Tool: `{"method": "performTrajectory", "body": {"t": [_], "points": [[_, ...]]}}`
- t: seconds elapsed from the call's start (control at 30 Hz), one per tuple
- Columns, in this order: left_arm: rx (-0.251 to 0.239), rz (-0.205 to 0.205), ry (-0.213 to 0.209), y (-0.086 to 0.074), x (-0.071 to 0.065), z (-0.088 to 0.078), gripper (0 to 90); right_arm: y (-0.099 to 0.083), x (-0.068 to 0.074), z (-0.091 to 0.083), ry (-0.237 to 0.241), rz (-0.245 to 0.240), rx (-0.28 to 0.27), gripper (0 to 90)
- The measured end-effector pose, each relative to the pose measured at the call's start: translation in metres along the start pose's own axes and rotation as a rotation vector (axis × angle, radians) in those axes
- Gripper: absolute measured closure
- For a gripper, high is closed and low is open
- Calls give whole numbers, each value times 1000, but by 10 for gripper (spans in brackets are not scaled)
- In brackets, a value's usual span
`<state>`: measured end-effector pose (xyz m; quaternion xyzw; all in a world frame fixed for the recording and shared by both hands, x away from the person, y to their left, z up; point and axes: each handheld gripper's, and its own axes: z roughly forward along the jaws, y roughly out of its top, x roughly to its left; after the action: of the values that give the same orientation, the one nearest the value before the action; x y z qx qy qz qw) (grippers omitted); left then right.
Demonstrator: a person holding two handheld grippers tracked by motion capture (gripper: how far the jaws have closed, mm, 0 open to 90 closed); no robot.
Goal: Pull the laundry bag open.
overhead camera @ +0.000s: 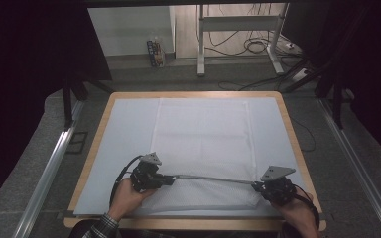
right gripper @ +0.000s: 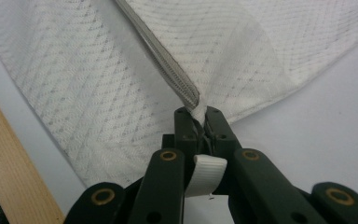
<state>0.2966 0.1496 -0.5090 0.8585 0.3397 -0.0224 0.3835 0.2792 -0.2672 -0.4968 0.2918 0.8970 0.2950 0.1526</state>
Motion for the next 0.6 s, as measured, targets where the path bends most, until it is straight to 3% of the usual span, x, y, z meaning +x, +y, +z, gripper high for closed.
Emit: {"method": "performTrajectory", "body": {"t": [0.6], "points": [[-14,-55,36,-21,7,-18,878,0,-1,0,-4,-1,2,852]]}}
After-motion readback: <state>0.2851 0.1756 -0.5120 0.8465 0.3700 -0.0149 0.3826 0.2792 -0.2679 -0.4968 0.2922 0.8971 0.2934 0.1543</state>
